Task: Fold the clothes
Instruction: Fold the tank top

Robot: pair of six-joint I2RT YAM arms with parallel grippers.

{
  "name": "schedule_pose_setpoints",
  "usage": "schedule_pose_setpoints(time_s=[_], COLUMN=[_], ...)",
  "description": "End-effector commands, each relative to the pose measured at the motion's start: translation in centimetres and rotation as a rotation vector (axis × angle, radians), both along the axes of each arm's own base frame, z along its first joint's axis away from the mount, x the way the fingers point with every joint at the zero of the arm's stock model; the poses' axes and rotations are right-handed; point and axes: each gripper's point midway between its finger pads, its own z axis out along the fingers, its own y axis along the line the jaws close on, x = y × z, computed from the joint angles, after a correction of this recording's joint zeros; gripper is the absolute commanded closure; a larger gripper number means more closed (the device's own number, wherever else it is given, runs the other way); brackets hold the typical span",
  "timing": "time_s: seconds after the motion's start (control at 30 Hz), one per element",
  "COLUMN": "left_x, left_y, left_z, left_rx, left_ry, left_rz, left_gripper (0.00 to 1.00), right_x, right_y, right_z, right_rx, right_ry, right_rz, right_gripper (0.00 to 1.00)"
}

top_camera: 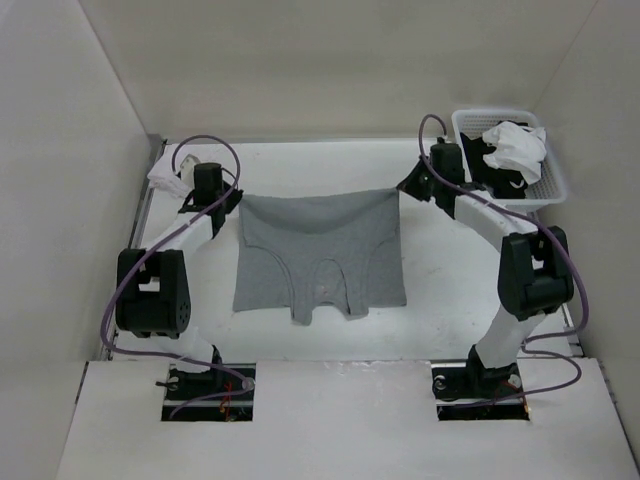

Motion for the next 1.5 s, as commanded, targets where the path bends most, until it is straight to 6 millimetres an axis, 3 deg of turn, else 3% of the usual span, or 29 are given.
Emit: schedule_pose_setpoints(time_s=[0.0,0.13,0.27,0.37,0.83,1.0,1.13,1.23,1.33,1.4,1.47], left_x=[5.3,4.9,2.2,-0.4,-12.8,-16.3,-17.9,-18.5,-18.2,-17.4,-16.2], left_y=[0.8,1.0,0.5,0.0,1.0,1.8,2.0,2.6,3.4,3.2,1.3], left_z=[7.2,7.4,10.3,10.7,2.8,-1.0,-4.2,-5.6,-3.9,-1.9,0.0], left_rx=[-0.029,-0.05,-0.054,-0.072,-0.074,-0.044,-0.064,-0.074,-0.079,-0.079,-0.099], left_ry=[-0.235,-0.256,-0.361,-0.383,-0.278,-0.218,-0.142,-0.099,-0.141,-0.196,-0.228], left_rz=[0.014,0.024,0.022,0.014,-0.008,-0.001,0.005,0.034,0.061,0.055,-0.005], left_gripper=[0.98,0.98,0.98,0.97,0.97,0.97,0.94,0.85,0.78,0.78,0.79], right_x=[5.2,5.3,2.7,0.1,-9.8,-12.3,-14.2,-15.8,-17.5,-17.7,-17.0], right_y=[-0.1,-0.7,-0.9,-1.3,-3.5,-3.7,-3.2,-2.8,-2.4,-3.0,-3.3], right_z=[6.4,6.5,8.2,7.8,0.3,-2.6,-5.6,-7.1,-7.0,-6.1,-4.6], right_rx=[0.08,0.08,0.102,0.108,0.083,0.078,0.073,0.073,0.06,0.045,0.026], right_ry=[-0.191,-0.197,-0.26,-0.262,-0.156,-0.1,-0.016,0.033,0.035,0.002,-0.047], right_rz=[0.016,0.004,0.008,0.007,-0.061,-0.082,-0.092,-0.084,-0.064,-0.086,-0.1], right_gripper=[0.97,0.97,0.96,0.95,0.96,0.96,0.94,0.85,0.66,0.6,0.59])
